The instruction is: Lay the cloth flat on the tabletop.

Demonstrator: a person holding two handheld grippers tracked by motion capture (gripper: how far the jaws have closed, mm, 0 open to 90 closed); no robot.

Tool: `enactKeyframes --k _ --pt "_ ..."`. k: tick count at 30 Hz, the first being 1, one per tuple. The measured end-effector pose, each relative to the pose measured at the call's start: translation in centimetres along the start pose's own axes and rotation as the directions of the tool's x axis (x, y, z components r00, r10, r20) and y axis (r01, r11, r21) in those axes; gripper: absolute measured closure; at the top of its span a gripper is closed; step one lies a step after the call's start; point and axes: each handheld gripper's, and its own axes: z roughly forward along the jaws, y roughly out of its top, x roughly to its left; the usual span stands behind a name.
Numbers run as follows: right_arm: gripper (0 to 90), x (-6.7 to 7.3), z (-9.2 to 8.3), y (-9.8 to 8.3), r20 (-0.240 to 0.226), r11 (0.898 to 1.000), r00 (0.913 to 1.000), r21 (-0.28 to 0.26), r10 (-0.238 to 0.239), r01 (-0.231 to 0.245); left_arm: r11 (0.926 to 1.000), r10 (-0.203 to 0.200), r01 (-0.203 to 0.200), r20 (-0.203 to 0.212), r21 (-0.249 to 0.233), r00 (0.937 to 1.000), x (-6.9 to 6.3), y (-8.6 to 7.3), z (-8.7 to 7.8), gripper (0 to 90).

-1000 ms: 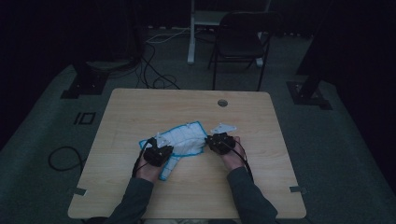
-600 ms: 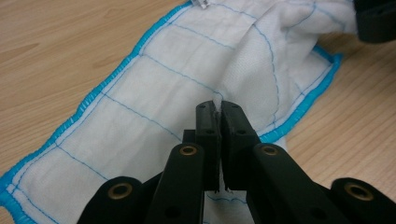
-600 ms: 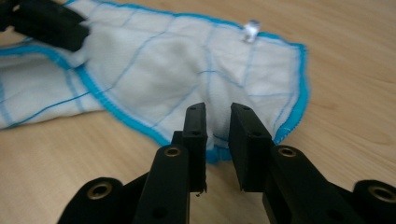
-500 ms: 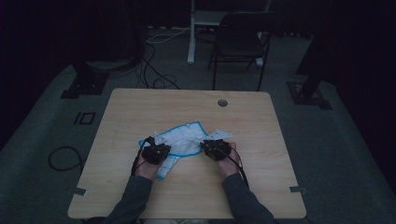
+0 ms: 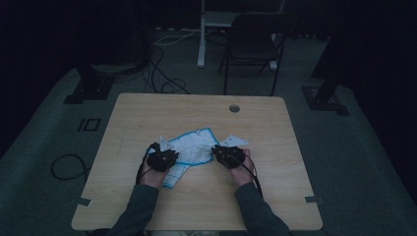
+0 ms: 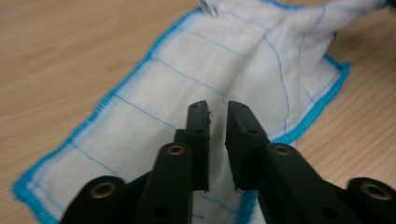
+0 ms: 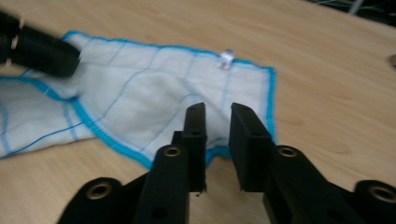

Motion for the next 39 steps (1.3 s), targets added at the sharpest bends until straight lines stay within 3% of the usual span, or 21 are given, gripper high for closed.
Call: enactKeyframes --k 4,7,9,10,13,14,17,22,26,32,39 --pt "82.7 1.4 1.1 -0.6 -0.047 0.999 0.9986 0.032 -0.025 0.026 0.9995 -0.017 0.016 -0.032 -0.026 0.9994 1.2 0.6 -0.8 77.9" --pt "82.6 1.9 1.7 -0.7 -0.051 0.998 0.9980 0.052 -0.038 0.041 0.9995 -0.021 0.020 -0.046 -0.024 0.9987 2.0 0.8 -0.7 77.9" --pt "82.5 2.1 2.4 -0.9 -0.055 0.996 0.9978 0.075 -0.035 0.040 0.9995 -0.024 0.023 -0.052 -0.022 0.9984 2.7 0.9 -0.3 77.9" --pt "82.5 2.1 3.0 -1.1 -0.059 0.995 0.9977 0.097 -0.032 0.037 0.9999 -0.004 0.003 -0.044 -0.015 0.9990 3.3 1.0 0.3 78.0" --pt "82.7 2.1 3.3 -1.3 -0.065 0.993 0.9972 0.112 -0.037 0.044 0.9999 0.011 -0.011 -0.039 0.002 0.9992 3.7 1.1 1.1 79.0" --pt "83.4 2.3 3.6 -1.5 -0.062 0.989 0.9962 0.131 -0.061 0.069 0.9996 0.018 -0.018 -0.035 0.023 0.9992 4.0 1.0 2.0 79.9" --pt "84.2 2.2 3.7 -1.7 -0.067 0.987 0.9962 0.149 -0.055 0.065 0.9986 0.027 -0.026 -0.021 0.046 0.9994 4.2 0.9 2.9 82.4" --pt "84.7 1.5 3.2 -2.1 -0.065 0.986 0.9975 0.160 -0.027 0.038 0.9939 0.053 -0.050 -0.022 0.098 0.9984 4.5 0.0 4.3 89.4" --pt "84.8 0.8 2.4 -2.6 -0.054 0.985 0.9984 0.169 -0.019 0.028 0.9956 0.018 -0.016 -0.021 0.092 0.9996 4.9 -0.4 4.1 90.0" --pt "84.8 -1.4 0.7 -3.6 -0.016 0.983 0.9997 0.185 0.017 -0.014 0.9960 0.013 -0.010 -0.035 0.089 0.9993 5.1 -0.9 3.6 90.0" --pt "84.8 -3.6 -0.5 -4.3 0.036 0.979 0.9991 0.204 0.022 -0.029 0.9960 0.013 -0.009 -0.048 0.089 0.9987 5.1 -1.5 3.0 90.0"
